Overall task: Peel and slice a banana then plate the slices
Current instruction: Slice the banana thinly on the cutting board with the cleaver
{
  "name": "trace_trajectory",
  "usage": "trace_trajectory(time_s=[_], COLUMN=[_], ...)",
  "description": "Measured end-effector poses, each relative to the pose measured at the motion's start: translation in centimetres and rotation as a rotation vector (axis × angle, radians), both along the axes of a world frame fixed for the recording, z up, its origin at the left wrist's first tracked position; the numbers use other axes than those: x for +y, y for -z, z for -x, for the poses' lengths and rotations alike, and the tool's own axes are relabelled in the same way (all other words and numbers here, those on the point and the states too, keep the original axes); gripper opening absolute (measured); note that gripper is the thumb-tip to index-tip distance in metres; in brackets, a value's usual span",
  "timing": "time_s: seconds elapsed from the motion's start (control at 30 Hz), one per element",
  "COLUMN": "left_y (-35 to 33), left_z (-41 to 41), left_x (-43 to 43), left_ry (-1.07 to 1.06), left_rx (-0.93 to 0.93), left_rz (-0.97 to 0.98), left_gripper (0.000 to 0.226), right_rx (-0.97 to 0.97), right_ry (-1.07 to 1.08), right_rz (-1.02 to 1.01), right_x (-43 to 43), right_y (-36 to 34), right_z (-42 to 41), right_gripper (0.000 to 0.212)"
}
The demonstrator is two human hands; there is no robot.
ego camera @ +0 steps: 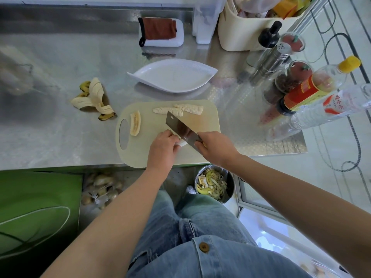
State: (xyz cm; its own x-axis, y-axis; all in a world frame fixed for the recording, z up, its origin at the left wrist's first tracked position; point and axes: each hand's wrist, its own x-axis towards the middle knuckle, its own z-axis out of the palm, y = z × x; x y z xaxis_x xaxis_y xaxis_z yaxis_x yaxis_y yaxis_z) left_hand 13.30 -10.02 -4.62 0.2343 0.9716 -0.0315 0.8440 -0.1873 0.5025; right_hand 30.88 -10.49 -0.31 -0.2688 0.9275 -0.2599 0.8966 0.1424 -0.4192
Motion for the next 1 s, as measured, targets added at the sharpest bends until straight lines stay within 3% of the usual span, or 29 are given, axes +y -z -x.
trace_trajectory(time_s=[1.0], left_y=[-0.1], left_z=[0.4], left_x=[-0.3], left_ry=[-0.008], left_rx=[0.042], left_rz=[-0.022], left_gripper=[0.012], right_rx=[-0.021], right_ry=[0.003], right_rz=[0.033], right_x=[0.0], right_y=[0.5], right_z=[0.2], right_gripper=[0.014])
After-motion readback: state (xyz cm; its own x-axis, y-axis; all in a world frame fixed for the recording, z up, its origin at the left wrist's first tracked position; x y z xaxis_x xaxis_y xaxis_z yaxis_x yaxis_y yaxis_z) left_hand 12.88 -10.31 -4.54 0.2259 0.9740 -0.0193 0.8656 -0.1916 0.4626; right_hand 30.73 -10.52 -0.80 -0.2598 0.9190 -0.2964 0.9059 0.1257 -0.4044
